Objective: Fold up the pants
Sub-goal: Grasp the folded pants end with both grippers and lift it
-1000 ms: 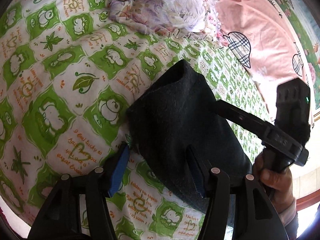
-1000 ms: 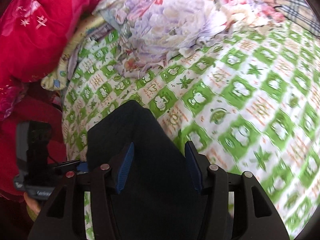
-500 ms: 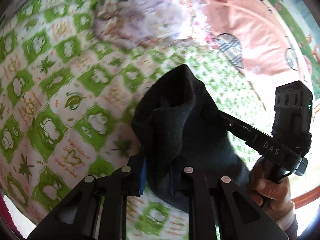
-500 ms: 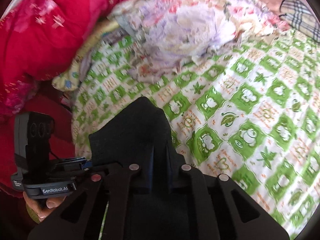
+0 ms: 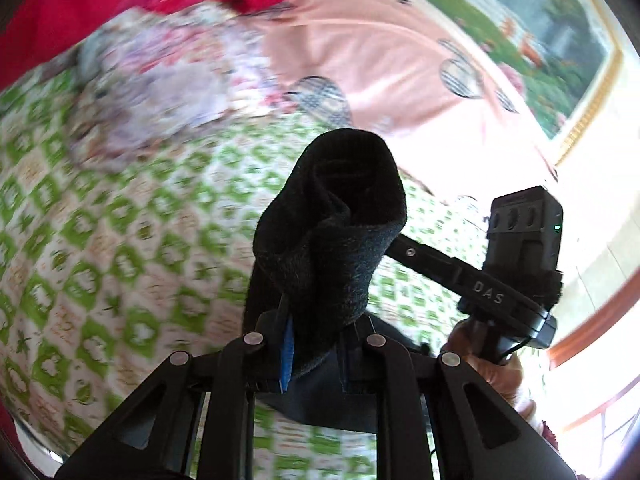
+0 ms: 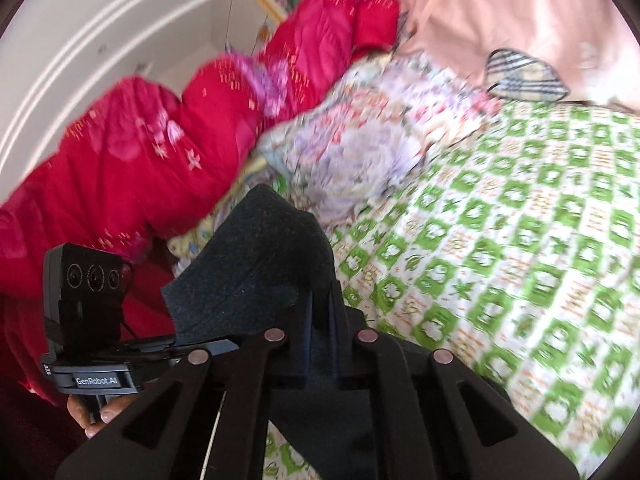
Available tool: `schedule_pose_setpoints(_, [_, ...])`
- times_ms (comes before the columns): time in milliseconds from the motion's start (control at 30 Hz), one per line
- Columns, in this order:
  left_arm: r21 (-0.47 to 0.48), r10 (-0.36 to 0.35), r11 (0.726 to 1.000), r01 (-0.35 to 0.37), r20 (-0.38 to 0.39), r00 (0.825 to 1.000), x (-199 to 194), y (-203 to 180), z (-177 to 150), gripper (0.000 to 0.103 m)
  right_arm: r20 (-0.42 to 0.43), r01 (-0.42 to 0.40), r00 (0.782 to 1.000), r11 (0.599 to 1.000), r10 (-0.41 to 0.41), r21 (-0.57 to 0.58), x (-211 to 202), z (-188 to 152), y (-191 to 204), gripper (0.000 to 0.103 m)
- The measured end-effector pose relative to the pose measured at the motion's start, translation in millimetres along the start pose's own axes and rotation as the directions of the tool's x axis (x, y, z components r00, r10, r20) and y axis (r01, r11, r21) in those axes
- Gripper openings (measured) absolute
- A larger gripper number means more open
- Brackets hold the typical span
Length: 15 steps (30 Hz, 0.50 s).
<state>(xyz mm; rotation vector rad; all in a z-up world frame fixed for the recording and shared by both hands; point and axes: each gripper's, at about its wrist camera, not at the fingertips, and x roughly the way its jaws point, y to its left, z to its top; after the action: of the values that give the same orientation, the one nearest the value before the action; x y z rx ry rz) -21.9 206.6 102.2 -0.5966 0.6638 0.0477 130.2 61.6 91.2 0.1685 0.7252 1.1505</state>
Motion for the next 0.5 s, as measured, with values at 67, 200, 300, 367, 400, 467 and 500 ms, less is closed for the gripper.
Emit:
schedule_pose_setpoints(67, [0.038, -0.028, 0.999, 0.028, -0.009, 1.0, -1, -19, -5, 0.016, 0.034, 0.006, 0.999, 1.0, -0.007, 0.026, -19, -5, -6, 0.007])
schedule_pose_setpoints(200, [0.106, -0.08, 0.991, 0.084, -0.043, 0.996, 6, -58, -16, 0.016, 0.089, 0.032, 0.995, 0.997, -0.038, 0.069, -56, -20, -19, 0.007])
schedule_pose_setpoints(300, [0.154, -0.101, 0.982, 0.112, -0.073, 0.992, 14, -84, -25, 0.016, 0.123, 0.048, 0.991, 0.994, -0.06, 0.101, -79, -31, -30, 0.007])
schedule_pose_setpoints(367, [0.182, -0.108, 0.976, 0.124, -0.093, 0.99, 19, -99, -32, 0.016, 0.141, 0.058, 0.987, 0.991, -0.075, 0.122, -92, -40, -37, 0.006])
schedule_pose_setpoints(400, [0.195, -0.113, 0.972, 0.131, -0.104, 0.988, 23, -106, -36, 0.016, 0.151, 0.062, 0.985, 0.989, -0.082, 0.136, -97, -44, -41, 0.006])
schedule_pose_setpoints(467, [0.222, -0.116, 0.965, 0.143, -0.128, 0.985, 30, -119, -44, 0.016, 0.17, 0.063, 0.981, 0.984, -0.091, 0.165, -109, -54, -49, 0.006])
schedule_pose_setpoints(500, [0.233, -0.117, 0.961, 0.148, -0.139, 0.983, 32, -126, -49, 0.016, 0.176, 0.065, 0.98, 0.982, -0.096, 0.175, -114, -58, -53, 0.006])
